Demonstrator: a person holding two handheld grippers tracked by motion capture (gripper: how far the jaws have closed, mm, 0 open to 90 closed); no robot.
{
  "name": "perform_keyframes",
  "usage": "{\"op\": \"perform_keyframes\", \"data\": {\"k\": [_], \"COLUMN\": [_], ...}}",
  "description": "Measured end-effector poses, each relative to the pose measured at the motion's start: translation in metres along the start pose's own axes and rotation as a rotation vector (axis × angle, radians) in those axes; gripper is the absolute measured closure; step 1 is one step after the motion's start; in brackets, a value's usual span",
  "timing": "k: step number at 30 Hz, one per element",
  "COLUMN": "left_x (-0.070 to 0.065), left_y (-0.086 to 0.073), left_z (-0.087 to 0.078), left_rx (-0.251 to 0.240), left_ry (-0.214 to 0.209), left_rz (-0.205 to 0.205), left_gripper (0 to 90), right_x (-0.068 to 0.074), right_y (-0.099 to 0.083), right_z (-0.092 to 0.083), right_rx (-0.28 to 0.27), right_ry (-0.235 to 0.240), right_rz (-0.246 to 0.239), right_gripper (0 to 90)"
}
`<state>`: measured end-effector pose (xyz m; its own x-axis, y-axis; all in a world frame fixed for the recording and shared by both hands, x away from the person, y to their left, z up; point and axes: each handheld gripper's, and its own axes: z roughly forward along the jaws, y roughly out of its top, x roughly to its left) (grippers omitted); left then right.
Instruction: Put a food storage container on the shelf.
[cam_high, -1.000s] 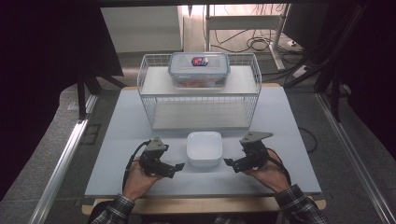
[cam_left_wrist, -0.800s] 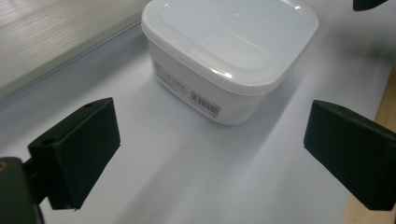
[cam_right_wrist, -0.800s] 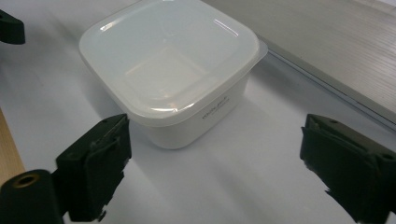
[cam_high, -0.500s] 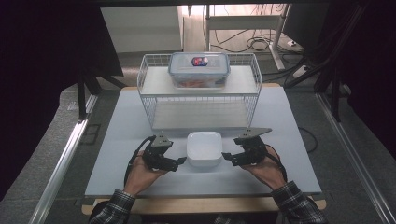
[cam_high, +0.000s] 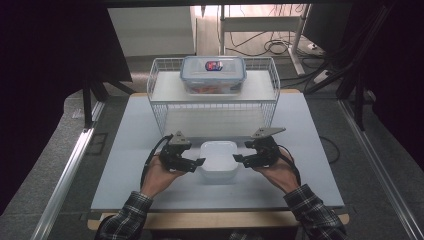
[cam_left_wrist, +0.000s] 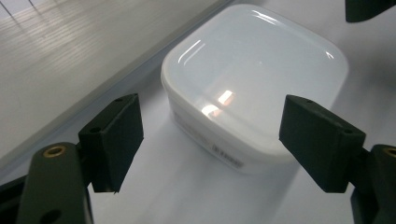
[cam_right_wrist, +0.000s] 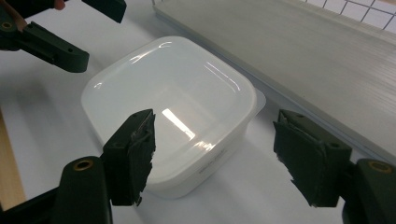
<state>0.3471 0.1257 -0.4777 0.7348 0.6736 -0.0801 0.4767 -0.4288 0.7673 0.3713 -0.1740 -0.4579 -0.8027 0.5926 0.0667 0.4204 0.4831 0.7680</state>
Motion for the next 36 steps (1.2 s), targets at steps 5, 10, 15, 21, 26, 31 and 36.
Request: {"op": "perform_keyframes", "data": {"k": [5,10,15,21,26,31,36], "left_x": [0.005,0.009,0.013,0.006,0.002,-0.003,-0.002], "left_y": [0.003,-0.001,-0.005,-0.007,-0.012,-0.014,-0.015], "left_z": [0.013,0.023,0.028,0.029,0.016,0.007,0.005], "left_rx": [0.018,0.028,0.032,0.048,0.044,0.039,0.013], "left_ry": [-0.007,-0.06,-0.16,-0.223,-0.213,-0.182,-0.173], "left_rz": [-0.016,-0.064,-0.107,-0.121,-0.133,-0.177,-0.221], "left_gripper": [21.3,15.4,15.4,16.5,33.6,48.0,60.3], "right_x": [-0.003,-0.009,-0.01,-0.005,-0.001,-0.003,-0.001], "right_y": [0.002,-0.002,-0.007,-0.011,-0.012,-0.018,-0.019], "right_z": [0.011,0.022,0.03,0.031,0.022,0.013,0.005], "right_rx": [0.021,0.027,0.056,0.079,0.099,0.085,0.062], "right_ry": [-0.004,0.035,0.07,0.138,0.127,0.143,0.131], "right_rz": [0.005,0.047,0.068,0.142,0.189,0.294,0.316], "right_gripper": [27.0,23.8,22.8,26.1,37.9,57.4,64.7]}}
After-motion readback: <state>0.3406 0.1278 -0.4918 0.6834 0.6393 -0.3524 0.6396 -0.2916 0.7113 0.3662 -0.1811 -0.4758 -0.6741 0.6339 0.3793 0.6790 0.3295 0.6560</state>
